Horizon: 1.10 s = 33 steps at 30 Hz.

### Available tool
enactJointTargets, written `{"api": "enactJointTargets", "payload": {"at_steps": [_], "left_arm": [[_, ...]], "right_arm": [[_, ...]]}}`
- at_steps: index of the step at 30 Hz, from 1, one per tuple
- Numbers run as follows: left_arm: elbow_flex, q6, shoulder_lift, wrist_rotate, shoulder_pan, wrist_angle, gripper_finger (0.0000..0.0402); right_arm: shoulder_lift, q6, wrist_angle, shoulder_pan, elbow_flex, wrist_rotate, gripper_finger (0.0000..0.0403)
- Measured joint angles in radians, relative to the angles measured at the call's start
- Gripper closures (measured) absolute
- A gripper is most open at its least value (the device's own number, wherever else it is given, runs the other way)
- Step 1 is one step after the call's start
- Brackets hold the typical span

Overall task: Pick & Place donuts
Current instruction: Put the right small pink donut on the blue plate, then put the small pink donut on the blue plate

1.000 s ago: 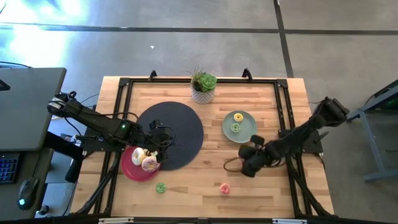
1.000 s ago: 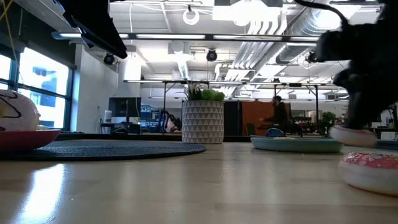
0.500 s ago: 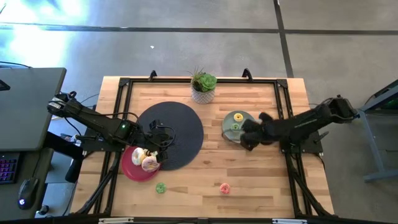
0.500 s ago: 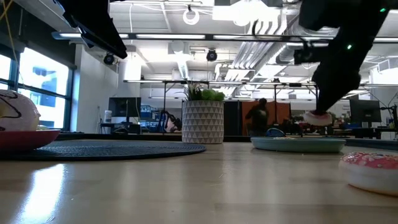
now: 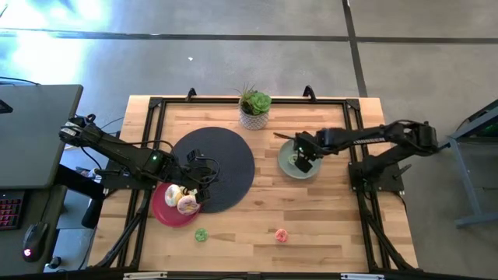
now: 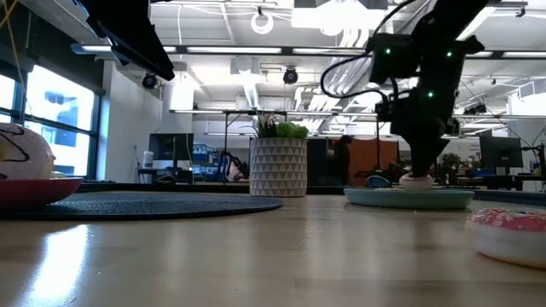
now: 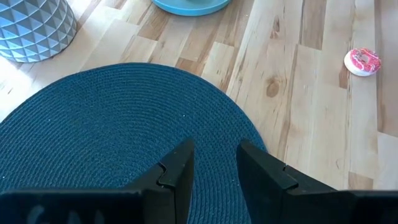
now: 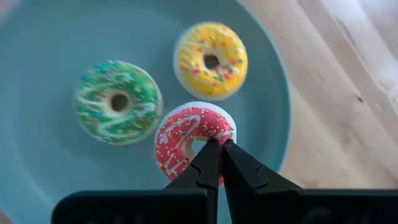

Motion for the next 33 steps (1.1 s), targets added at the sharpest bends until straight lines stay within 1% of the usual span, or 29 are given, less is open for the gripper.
{"api": "enactJointTargets", "payload": {"at_steps": [3,6,10,13,17,19,22,24,26,28,30,33], "left_arm": [[0.0,0.0,0.0,0.0,0.0,0.0,0.0285],[0.0,0.0,0.0,0.0,0.0,0.0,0.0285],[0.0,0.0,0.0,0.0,0.0,0.0,0.0285],[0.0,0.0,0.0,-0.001,0.0,0.0,0.0285],[0.0,0.0,0.0,-0.001,0.0,0.004,0.0285],[0.0,0.0,0.0,-0.003,0.0,0.024,0.0285],[0.0,-0.007,0.0,-0.005,0.0,0.066,0.0285],[0.0,-0.026,0.0,0.01,0.0,0.087,0.0285],[0.0,-0.025,0.0,0.026,0.0,0.102,0.0285],[0.0,0.002,0.0,0.032,0.0,0.102,0.0285],[0.0,0.043,0.0,0.033,0.0,0.102,0.0285],[0.0,0.085,0.0,0.035,0.0,0.102,0.0285]], "right_arm": [[0.021,-0.035,-0.017,-0.016,0.0,0.016,0.038],[0.039,-0.049,-0.004,-0.022,0.0,0.044,0.0349],[0.051,-0.03,0.004,-0.024,0.0,-0.002,0.0301],[0.051,-0.031,0.002,-0.015,0.0,-0.001,0.0268],[0.05,-0.071,-0.008,0.031,0.008,-0.039,0.0241],[0.05,-0.046,-0.016,0.071,0.033,-0.056,0.0236],[0.049,0.036,-0.035,0.146,0.09,-0.085,0.0234],[0.049,0.074,-0.005,0.206,0.126,-0.117,0.0235],[0.048,0.079,0.071,0.281,0.149,-0.154,0.0237],[0.048,0.065,0.196,0.366,0.149,-0.183,0.0239],[0.062,0.048,0.321,0.455,0.145,-0.188,0.024],[0.12,0.03,0.478,0.577,0.14,-0.167,0.024]]}}
